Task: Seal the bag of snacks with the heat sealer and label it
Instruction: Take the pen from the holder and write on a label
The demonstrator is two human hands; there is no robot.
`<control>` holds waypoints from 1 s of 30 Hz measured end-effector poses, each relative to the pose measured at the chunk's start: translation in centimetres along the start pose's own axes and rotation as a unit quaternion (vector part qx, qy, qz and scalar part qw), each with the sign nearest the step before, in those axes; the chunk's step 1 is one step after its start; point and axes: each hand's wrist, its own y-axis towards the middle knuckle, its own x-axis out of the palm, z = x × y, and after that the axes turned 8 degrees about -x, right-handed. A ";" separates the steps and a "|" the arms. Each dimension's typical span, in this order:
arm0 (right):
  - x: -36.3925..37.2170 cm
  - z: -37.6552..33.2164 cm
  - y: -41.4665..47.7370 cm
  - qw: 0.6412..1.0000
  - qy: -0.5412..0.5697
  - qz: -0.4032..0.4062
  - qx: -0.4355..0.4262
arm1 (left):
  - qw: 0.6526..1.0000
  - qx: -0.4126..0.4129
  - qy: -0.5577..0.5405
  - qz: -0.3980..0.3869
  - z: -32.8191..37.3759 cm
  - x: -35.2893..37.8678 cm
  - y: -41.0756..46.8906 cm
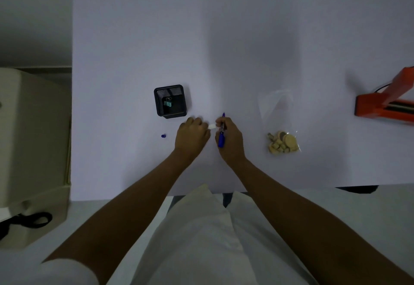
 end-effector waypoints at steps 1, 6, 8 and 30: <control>0.1 0.1 -0.1 1.000 -0.016 -0.004 -0.013 | 1.000 0.001 -0.003 0.005 0.0 0.1 0.0; 0.6 0.3 0.8 0.999 -0.017 -0.035 -0.013 | 0.999 0.020 -0.032 0.026 -0.1 0.7 0.1; 0.5 -0.2 1.2 0.999 -0.005 -0.040 -0.026 | 0.998 0.040 -0.051 0.025 0.1 0.7 0.1; 0.5 -0.4 1.6 0.999 0.038 -0.024 -0.030 | 0.964 -0.085 -0.250 -0.038 0.4 -0.4 0.2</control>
